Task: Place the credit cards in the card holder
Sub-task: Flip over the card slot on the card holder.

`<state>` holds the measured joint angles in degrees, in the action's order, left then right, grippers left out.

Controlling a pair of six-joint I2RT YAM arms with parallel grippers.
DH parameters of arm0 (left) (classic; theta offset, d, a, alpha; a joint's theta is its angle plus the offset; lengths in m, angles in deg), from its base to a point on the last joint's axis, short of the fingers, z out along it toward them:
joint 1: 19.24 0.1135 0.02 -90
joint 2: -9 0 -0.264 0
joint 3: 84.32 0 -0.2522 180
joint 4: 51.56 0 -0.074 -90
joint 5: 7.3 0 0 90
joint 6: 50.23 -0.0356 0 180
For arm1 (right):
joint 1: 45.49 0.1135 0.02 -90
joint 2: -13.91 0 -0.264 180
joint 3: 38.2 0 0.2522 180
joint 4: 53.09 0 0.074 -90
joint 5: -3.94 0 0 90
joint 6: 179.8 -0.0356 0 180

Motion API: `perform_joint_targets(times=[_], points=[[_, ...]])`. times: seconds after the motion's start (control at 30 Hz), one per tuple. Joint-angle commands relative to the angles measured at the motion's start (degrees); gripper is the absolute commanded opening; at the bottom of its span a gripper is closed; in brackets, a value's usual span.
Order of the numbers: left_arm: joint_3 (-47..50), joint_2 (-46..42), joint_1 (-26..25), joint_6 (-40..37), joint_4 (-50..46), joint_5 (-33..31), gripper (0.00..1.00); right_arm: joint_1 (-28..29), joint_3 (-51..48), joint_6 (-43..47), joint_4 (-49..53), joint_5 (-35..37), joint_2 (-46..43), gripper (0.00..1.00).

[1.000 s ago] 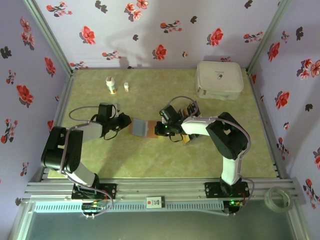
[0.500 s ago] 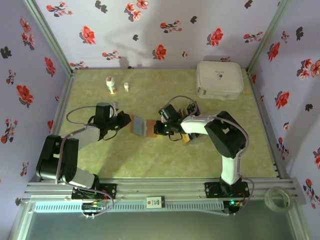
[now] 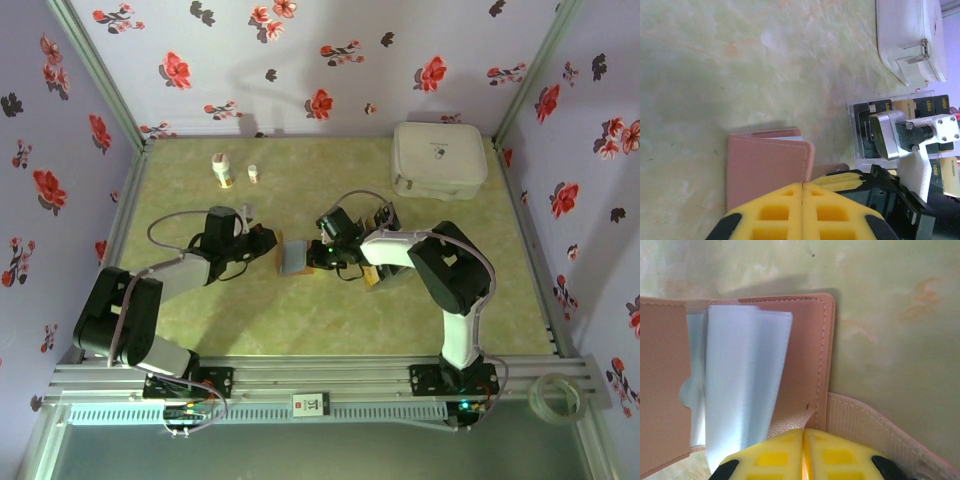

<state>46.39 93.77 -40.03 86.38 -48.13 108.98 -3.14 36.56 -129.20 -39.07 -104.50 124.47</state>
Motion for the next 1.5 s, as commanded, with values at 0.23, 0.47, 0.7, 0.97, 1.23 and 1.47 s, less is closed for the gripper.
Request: perform_joint_targets(times=[0.23, 0.47, 0.7, 0.97, 1.23, 1.47], points=[[-0.93, -1.02, 0.52, -2.23, -5.34, -2.1, 0.0, -1.72, 0.6, 3.05, 10.2, 4.49, -5.77, 0.18], [-0.46, -1.11, 1.54, -3.32, -6.25, -2.15, 0.0, -2.3, 1.67, 4.89, 14.53, 7.02, -9.99, 0.19], [-0.96, -1.67, 2.08, -5.95, -10.08, -4.08, 0.16, -1.01, 4.79, 5.01, 13.02, 3.97, -7.27, 0.19], [-3.6, -3.17, 2.07, -12.45, -20.52, -10.27, 0.58, 0.72, 8.2, 5.31, 12.47, 3.12, -1.68, 0.17], [-7.08, -0.62, 0.63, -16.79, -29.56, -17.2, 0.6, 0.63, 6.24, 5.13, 11.18, 4.06, 0.56, 0.16], [-7.28, 2.48, -1.41, -17.13, -31.5, -21.89, 0.6, 0.51, 2.86, 3.92, 8.98, 4.63, 0.67, 0.15]])
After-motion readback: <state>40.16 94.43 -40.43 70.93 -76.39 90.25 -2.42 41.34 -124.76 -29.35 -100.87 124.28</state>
